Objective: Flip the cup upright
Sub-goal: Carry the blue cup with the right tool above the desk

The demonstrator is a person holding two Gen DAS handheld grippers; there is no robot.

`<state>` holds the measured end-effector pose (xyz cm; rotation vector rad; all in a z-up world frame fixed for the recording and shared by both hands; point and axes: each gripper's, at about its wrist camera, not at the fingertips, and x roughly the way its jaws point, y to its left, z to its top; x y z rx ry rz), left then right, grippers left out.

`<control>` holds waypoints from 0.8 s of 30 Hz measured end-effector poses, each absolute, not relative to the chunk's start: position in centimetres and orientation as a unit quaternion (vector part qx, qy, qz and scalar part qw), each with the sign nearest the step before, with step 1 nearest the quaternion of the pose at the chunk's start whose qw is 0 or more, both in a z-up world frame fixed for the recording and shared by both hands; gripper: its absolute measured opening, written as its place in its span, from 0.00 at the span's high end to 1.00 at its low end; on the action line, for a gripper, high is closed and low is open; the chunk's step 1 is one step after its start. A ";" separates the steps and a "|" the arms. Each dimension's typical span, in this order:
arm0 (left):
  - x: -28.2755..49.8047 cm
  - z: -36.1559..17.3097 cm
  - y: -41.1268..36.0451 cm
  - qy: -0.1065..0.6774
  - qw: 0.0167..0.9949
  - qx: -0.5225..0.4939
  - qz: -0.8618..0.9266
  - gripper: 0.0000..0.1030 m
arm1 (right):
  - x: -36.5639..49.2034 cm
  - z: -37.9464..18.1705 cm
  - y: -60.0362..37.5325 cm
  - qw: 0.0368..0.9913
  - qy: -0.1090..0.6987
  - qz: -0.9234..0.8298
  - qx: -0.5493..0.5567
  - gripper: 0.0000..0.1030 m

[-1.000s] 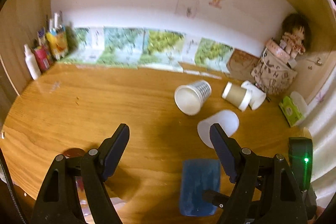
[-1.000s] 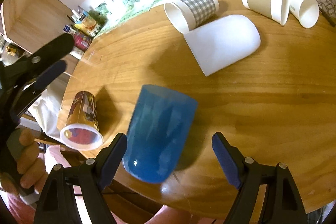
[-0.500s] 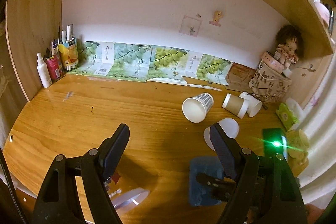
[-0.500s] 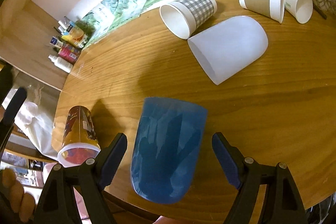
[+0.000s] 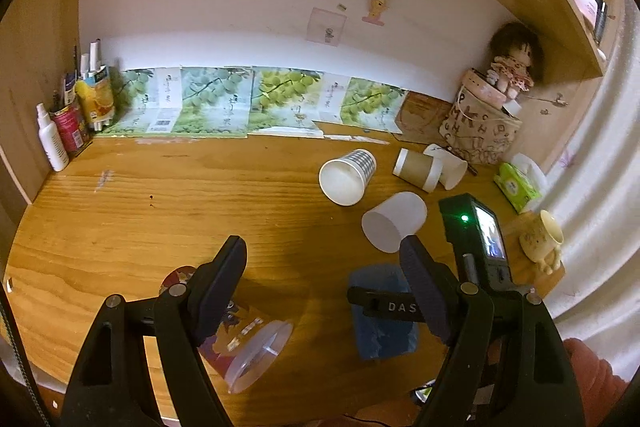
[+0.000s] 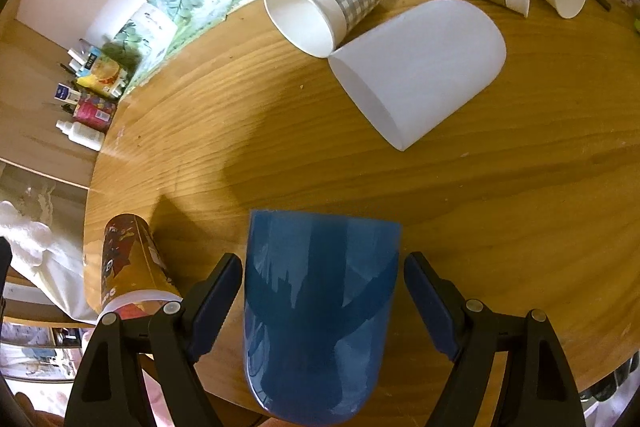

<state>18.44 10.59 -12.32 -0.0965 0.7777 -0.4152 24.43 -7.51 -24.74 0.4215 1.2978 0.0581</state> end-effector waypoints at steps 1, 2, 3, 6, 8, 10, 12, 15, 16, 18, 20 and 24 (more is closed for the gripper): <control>18.5 -12.3 10.6 0.376 0.902 -0.045 -0.205 0.21 | 24.5 -24.8 -7.5 0.773 0.602 0.024 0.196 0.19; 18.6 -12.3 10.6 0.378 0.901 -0.041 -0.209 0.21 | 24.6 -25.0 -7.5 0.771 0.605 0.022 0.197 0.19; 18.7 -12.3 10.7 0.379 0.899 -0.039 -0.214 0.21 | 24.6 -25.1 -7.4 0.769 0.607 0.019 0.198 0.19; 18.9 -12.2 10.7 0.380 0.897 -0.031 -0.223 0.21 | 24.7 -25.5 -7.3 0.757 0.619 0.019 0.208 0.19; 19.0 -12.2 10.8 0.381 0.895 -0.027 -0.230 0.21 | 24.7 -25.3 -7.3 0.757 0.617 0.017 0.214 0.25; 19.0 -12.3 10.8 0.383 0.892 -0.025 -0.237 0.21 | 24.8 -25.4 -7.2 0.754 0.620 0.017 0.218 0.28; 19.1 -12.3 10.9 0.384 0.890 -0.024 -0.242 0.21 | 24.8 -25.4 -7.1 0.754 0.620 0.014 0.216 0.30; 19.2 -12.3 11.0 0.386 0.888 -0.023 -0.249 0.21 | 24.7 -25.4 -7.0 0.754 0.621 0.012 0.213 0.30; 19.3 -12.3 11.0 0.385 0.887 -0.021 -0.252 0.21 | 24.6 -25.4 -7.0 0.755 0.620 0.011 0.212 0.31; 19.3 -12.3 11.0 0.385 0.886 -0.020 -0.256 0.21 | 24.5 -25.3 -7.1 0.757 0.618 0.009 0.212 0.31; 19.3 -12.3 11.0 0.386 0.885 -0.017 -0.258 0.21 | 24.4 -25.1 -7.0 0.759 0.616 0.008 0.209 0.31; 19.3 -12.3 11.1 0.391 0.882 -0.014 -0.263 0.21 | 24.2 -24.5 -7.0 0.770 0.605 0.002 0.205 0.31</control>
